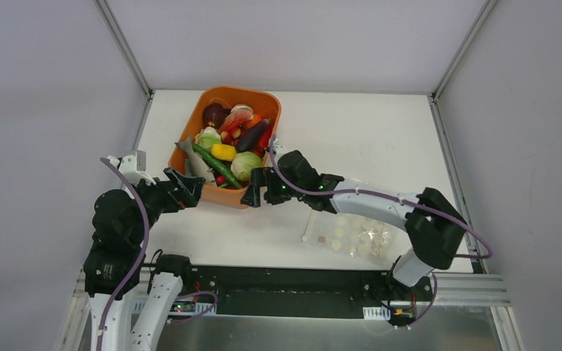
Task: Place the food in the zip-top bag and seal the zipper
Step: Move the bin to the center of the board.
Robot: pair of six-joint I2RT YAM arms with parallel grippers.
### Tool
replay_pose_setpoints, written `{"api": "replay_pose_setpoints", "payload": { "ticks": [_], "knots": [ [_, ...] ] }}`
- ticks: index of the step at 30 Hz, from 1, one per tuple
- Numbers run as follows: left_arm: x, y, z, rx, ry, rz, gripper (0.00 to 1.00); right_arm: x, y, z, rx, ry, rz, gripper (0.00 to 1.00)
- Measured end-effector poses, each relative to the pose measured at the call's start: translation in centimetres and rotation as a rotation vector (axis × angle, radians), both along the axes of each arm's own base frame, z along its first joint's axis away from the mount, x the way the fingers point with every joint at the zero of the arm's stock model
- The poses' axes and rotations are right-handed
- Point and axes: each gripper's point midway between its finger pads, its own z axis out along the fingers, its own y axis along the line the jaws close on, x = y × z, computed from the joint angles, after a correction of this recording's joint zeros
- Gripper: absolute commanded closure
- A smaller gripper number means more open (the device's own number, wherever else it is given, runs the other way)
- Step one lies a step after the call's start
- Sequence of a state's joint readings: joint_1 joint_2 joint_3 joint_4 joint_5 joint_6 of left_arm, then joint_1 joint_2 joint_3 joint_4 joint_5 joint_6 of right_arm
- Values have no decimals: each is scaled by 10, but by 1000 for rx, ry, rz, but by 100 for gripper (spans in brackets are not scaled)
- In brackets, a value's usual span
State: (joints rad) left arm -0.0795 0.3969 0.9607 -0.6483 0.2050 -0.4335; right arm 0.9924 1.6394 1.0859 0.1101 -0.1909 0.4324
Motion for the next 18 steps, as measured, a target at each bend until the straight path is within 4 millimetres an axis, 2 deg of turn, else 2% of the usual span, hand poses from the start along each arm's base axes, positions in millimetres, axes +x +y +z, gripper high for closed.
{"api": "replay_pose_setpoints", "payload": {
  "ticks": [4,6,8,12,15,18],
  "knots": [
    [-3,-1,-2,1,5,-8,0,-15,-49,0,-48,-28,-68,1],
    [-4,-3,-1,-3,3,-21,0,-16,-75,3,-64,-66,-140,3],
    [-4,-5,-1,-7,4,-33,0,-8,-103,6,-93,-114,-251,7],
    [-2,-13,-1,-26,8,-71,0,25,-156,0,-198,-166,-496,14],
    [2,-19,-5,-44,28,-97,0,46,-193,-19,-317,-157,-632,23],
    [3,-21,-10,-52,44,-110,0,52,-214,-43,-444,-130,-680,30]
  ]
}}
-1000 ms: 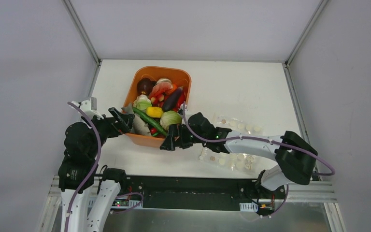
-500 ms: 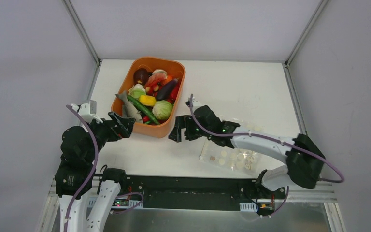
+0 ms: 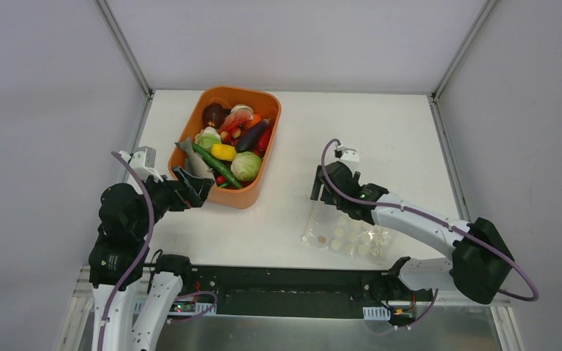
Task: Place the food in the zip-top bag and seal the zipper
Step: Move the bin to the center of the board, then pick up the zipper food storage bag at the center of the board.
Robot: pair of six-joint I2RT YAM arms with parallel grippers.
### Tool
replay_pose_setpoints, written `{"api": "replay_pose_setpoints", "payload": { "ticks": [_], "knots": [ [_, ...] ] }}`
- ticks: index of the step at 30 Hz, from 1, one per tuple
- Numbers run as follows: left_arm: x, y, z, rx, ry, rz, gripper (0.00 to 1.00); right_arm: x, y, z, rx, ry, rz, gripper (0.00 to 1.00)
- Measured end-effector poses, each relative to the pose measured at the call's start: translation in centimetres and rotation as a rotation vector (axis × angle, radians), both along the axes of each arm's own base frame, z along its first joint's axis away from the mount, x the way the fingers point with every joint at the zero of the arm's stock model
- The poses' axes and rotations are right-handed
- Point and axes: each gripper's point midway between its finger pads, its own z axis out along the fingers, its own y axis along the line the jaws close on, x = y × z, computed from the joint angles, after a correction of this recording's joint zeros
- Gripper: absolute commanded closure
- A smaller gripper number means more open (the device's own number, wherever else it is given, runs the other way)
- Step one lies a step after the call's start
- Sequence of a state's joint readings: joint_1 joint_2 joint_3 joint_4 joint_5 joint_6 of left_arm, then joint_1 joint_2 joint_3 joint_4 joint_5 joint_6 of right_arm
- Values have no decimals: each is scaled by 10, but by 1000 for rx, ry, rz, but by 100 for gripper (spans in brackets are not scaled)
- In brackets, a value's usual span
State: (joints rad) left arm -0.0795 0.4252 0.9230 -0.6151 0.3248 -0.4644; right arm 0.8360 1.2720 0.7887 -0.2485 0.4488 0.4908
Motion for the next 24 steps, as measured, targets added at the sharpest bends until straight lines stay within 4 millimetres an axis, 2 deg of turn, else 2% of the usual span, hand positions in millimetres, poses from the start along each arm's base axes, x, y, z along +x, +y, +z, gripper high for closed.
{"api": "replay_pose_setpoints", "payload": {
  "ticks": [3,9,18,24],
  "knots": [
    [-1,-1,-1,-2,0,-6,0,-2,-5,-19,-75,58,-10,33],
    [-3,-1,0,-2,-9,-6,0,2,1,-40,-148,127,-6,40],
    [-3,-1,-1,-2,-6,-6,0,4,14,-65,-190,207,33,48],
    [-3,-1,-1,-1,-6,-6,0,2,12,-77,-218,236,37,54]
  ]
}}
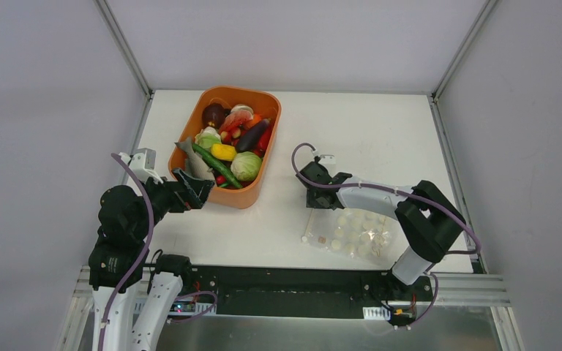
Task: Place the food in the zip-top bag and seal the zipper
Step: Pick up the zipper food storage bag at the center of the board.
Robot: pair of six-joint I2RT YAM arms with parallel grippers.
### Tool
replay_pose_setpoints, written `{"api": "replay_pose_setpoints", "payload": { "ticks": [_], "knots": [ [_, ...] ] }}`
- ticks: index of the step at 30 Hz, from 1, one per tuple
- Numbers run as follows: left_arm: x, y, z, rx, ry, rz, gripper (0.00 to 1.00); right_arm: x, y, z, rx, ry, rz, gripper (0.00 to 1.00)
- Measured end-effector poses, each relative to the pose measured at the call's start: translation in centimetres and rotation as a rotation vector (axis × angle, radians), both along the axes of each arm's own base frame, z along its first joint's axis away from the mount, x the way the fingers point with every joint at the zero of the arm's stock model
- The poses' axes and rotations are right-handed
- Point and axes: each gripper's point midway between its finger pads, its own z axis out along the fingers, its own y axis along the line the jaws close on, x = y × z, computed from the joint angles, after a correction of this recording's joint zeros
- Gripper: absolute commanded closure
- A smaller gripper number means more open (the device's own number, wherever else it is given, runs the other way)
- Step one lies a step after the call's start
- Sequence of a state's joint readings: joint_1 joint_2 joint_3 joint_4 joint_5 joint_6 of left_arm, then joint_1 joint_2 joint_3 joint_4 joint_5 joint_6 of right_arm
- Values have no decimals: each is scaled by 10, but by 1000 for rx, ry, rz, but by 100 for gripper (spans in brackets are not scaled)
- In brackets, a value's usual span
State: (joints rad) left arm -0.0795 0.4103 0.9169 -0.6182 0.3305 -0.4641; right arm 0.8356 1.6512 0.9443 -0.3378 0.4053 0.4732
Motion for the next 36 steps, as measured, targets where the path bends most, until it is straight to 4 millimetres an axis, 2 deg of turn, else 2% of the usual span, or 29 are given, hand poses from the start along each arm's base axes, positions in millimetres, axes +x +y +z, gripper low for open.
{"api": "replay_pose_setpoints", "payload": {
  "ticks": [7,11,13,15,17,18,29,32,36],
  "knots": [
    [1,0,1,0,-3,0,0,2,3,-4,-9,9,8,61],
    [1,0,0,2,-4,-1,0,2,5,-4,-7,9,15,70],
    [1,0,-1,4,-3,-1,0,1,6,-4,-6,10,23,79],
    [1,0,-4,5,1,-2,0,0,9,-4,0,14,38,84],
    [1,0,-5,5,3,-3,0,-1,11,-3,8,20,51,98],
    [1,-1,-5,5,2,-7,0,-1,13,-3,12,23,58,100],
    [-6,-22,-17,10,31,-159,0,-10,32,0,89,52,117,100],
    [-6,-28,-18,3,37,-200,3,-16,39,13,160,34,146,100],
    [-5,-36,-21,-6,27,-248,5,-26,45,47,316,-46,186,100]
  ]
}}
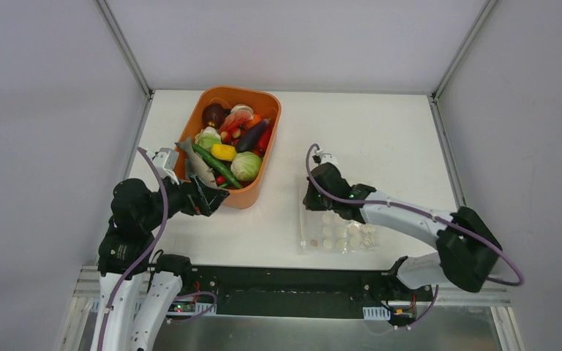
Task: Place the food in the zip-top bag and seal the zipper
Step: Pick up the zipper food storage bag at the center of the board, then open the zipper of the food storage bag.
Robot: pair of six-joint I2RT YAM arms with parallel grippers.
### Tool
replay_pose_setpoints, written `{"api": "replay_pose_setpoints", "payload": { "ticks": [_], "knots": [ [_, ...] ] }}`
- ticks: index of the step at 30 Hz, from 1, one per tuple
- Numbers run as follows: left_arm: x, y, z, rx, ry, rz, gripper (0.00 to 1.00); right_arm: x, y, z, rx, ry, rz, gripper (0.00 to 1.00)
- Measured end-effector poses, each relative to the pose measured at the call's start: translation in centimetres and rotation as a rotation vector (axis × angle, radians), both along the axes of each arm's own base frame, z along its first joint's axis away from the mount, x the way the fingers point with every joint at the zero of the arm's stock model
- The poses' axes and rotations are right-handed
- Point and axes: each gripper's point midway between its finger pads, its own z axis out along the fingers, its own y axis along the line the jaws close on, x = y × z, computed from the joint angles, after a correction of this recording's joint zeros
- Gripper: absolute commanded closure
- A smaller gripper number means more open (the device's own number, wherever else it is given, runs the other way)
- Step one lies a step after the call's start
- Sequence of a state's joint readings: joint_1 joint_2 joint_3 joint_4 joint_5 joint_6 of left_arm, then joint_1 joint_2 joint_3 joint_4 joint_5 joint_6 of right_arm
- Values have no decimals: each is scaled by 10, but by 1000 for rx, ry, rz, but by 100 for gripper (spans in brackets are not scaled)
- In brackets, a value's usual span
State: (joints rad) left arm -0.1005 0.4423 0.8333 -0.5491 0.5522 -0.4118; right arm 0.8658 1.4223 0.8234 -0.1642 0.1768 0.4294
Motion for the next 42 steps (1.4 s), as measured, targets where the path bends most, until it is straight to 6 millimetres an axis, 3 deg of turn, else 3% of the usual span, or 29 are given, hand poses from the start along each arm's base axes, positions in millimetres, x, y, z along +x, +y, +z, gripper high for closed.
{"api": "replay_pose_setpoints", "payload": {
  "ticks": [5,10,18,22,31,36,42],
  "knots": [
    [-7,-22,-13,13,29,-116,8,-10,2,40,216,-110,7,100],
    [-12,-55,-21,45,55,-239,11,-20,-6,53,346,-151,-32,100],
    [-5,-116,-60,259,157,-310,13,-26,-13,93,534,-213,-92,100],
    [6,-147,-77,315,171,-298,19,-26,-19,113,610,-246,-134,100],
    [26,-204,-113,284,230,-295,33,-28,-28,119,640,-233,-190,100],
    [28,-224,-104,207,213,-319,34,-30,-31,111,616,-215,-202,100],
    [27,-232,-94,168,196,-334,32,-29,-36,105,588,-207,-228,100]
  ]
}}
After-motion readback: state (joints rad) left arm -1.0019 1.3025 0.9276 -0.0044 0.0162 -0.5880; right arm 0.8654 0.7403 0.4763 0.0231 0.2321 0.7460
